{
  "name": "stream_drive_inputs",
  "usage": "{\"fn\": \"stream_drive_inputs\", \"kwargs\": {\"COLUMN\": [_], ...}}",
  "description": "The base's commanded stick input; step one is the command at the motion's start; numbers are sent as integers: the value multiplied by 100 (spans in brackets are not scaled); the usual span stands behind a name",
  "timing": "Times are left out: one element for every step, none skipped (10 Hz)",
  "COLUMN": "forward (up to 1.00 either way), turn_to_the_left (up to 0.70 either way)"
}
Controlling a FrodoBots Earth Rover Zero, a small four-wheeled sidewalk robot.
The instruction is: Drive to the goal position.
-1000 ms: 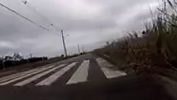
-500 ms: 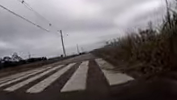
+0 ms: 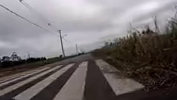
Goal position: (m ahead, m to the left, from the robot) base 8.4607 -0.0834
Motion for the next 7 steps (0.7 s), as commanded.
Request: {"fn": "stream_drive_inputs", "kwargs": {"forward": [70, 70, 70, 70, 70, 70, 70], "turn_to_the_left": [0, 0, 0, 0, 0, 0, 0]}}
